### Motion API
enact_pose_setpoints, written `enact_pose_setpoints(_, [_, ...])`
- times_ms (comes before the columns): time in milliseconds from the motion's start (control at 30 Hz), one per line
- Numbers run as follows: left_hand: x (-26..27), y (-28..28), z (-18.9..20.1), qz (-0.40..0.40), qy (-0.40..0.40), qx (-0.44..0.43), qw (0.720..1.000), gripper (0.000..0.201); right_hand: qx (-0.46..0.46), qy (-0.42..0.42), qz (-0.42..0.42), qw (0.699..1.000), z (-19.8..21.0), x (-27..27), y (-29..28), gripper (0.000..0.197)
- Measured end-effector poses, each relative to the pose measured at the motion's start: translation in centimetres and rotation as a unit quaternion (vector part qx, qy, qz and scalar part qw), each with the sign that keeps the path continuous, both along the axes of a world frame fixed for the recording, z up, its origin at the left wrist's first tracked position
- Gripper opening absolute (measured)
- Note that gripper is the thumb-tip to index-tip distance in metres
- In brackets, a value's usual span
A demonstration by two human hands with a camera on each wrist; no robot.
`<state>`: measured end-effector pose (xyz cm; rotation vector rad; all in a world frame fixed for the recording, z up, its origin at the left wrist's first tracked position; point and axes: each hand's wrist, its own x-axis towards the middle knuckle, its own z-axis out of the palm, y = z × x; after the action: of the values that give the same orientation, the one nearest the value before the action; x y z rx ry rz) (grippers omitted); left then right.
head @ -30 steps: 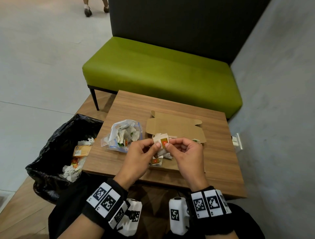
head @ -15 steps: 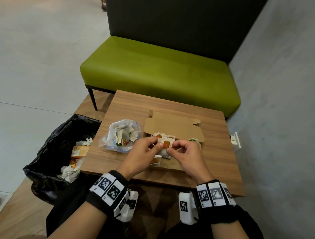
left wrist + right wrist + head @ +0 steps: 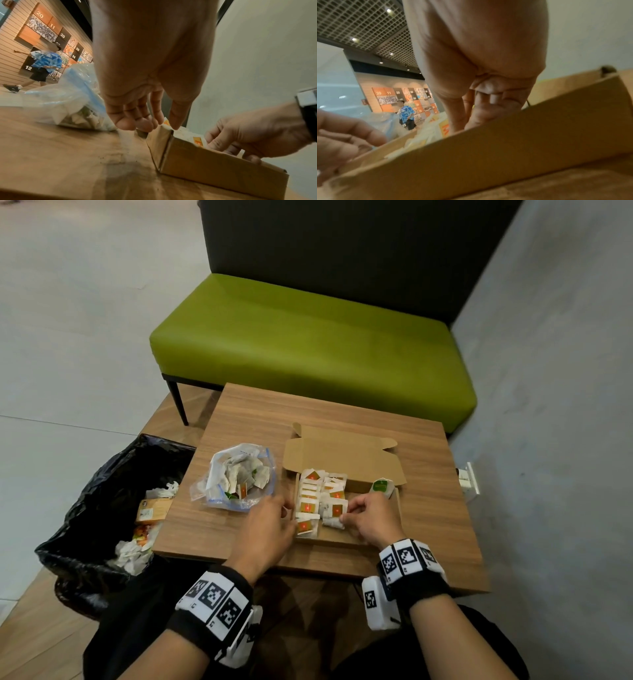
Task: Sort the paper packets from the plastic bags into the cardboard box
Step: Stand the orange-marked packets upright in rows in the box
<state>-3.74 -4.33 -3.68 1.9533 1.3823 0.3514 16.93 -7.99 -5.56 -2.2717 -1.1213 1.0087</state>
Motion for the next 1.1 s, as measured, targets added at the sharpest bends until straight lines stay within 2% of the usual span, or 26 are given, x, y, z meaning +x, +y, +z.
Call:
enact_pose_setpoints(267, [0.1, 0.0, -0.3, -0.010, 0.006, 0.002, 1.000, 0.028, -0.017, -0.170, -0.004, 0.985, -0.9, -1.2, 1.0, 0.017])
enact_pose_setpoints(467, [-0.1, 0.1, -0.6, -0.016, 0.006, -0.010, 1.000, 0.026, -0.044, -0.199, 0.050, 0.978, -0.1, -0.6, 0.0, 0.027])
enact_pose_setpoints(567, [-0.1, 0.1, -0.6, -0.015, 0.002, -0.012, 1.000, 0.026, -0.049, -0.219, 0.073, 0.972, -0.2, -1.0, -0.2, 0.025])
enact_pose_setpoints(833, [-0.1, 0.0, -0.7, -0.011, -0.005, -0.014, 1.000, 0.028, -0.044, -0.210, 0.061, 0.975, -0.5, -1.8, -0.2, 0.021])
enact_pose_setpoints(1100, [-0.1, -0.1, -0.6, -0.012, -0.003, -0.011, 1.000, 0.028, -0.044, -0.233, 0.057, 0.970, -0.1, -2.1, -0.4, 0.035])
